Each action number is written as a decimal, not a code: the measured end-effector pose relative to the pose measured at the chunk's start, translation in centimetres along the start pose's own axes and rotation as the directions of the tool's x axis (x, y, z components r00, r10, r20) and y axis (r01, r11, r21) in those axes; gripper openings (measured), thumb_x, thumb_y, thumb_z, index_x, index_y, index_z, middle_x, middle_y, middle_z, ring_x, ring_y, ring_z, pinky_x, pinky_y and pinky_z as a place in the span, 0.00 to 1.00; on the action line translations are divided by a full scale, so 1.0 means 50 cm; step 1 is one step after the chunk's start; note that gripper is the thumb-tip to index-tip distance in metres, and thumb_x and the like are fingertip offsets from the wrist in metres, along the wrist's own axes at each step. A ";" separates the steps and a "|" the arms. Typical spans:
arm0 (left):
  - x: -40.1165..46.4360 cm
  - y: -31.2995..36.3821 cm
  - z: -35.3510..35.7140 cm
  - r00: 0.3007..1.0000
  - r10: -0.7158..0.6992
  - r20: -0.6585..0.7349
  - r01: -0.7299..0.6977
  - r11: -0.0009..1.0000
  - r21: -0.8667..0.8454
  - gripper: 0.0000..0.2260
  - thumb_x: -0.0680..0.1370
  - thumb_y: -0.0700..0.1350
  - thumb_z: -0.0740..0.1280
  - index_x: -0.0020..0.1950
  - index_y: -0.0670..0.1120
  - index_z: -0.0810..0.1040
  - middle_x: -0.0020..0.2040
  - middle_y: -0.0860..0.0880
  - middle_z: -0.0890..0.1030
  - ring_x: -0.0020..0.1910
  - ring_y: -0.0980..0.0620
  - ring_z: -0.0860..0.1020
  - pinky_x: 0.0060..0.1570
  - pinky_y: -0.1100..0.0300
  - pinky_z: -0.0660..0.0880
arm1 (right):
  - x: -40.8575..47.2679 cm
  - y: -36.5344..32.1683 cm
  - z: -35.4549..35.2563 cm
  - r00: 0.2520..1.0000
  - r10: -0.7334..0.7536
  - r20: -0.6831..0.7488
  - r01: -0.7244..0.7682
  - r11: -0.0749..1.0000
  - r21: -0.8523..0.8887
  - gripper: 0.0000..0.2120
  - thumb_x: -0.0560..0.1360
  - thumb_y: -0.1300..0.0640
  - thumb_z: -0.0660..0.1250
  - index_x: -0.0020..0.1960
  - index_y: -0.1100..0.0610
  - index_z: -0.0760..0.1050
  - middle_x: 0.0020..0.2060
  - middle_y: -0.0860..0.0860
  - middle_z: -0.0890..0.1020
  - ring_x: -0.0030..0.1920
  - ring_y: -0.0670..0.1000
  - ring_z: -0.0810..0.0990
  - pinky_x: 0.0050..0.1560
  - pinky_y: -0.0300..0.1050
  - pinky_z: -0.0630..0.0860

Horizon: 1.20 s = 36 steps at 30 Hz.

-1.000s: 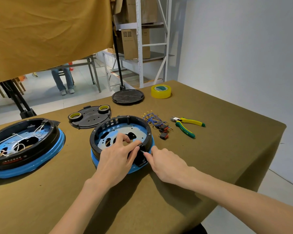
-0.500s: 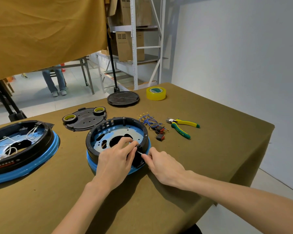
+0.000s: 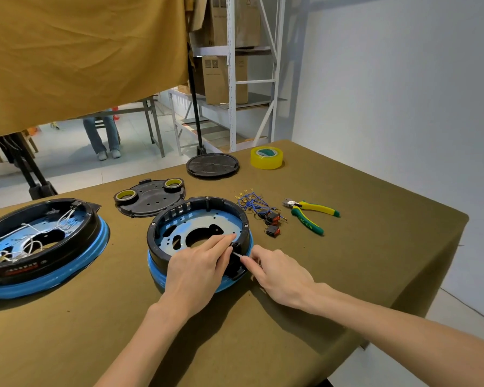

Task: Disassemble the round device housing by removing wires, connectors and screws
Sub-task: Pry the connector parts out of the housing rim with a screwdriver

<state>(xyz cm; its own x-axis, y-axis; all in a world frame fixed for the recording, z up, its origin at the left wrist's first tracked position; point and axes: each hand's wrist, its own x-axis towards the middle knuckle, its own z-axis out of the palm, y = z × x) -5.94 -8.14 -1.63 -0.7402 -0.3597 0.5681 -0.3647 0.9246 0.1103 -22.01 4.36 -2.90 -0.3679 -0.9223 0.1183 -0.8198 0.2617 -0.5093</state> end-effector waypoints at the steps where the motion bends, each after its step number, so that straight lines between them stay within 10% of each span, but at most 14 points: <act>1: 0.001 0.000 -0.001 1.000 0.002 -0.001 -0.002 1.000 0.005 0.16 0.83 0.53 0.60 0.68 0.55 0.81 0.58 0.57 0.85 0.33 0.58 0.79 0.32 0.73 0.56 | 0.000 0.001 -0.001 1.000 -0.014 0.008 0.014 1.000 0.008 0.15 0.84 0.38 0.52 0.45 0.44 0.70 0.36 0.47 0.80 0.35 0.46 0.79 0.34 0.42 0.74; 36: 0.003 -0.007 0.039 0.975 0.064 -0.213 -0.043 0.994 0.100 0.16 0.85 0.52 0.58 0.59 0.49 0.85 0.53 0.52 0.87 0.34 0.54 0.83 0.31 0.64 0.68 | 0.006 -0.003 -0.010 0.994 -0.072 0.078 0.070 0.997 0.029 0.18 0.85 0.40 0.52 0.46 0.48 0.74 0.35 0.47 0.79 0.35 0.46 0.77 0.35 0.38 0.69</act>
<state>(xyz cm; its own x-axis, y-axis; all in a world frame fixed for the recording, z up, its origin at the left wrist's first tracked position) -7.01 -8.75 -3.16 -0.6249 -0.2648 0.7345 -0.3871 0.9220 0.0031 -22.21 4.18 -2.33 -0.2728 -0.9581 0.0880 -0.8304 0.1883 -0.5244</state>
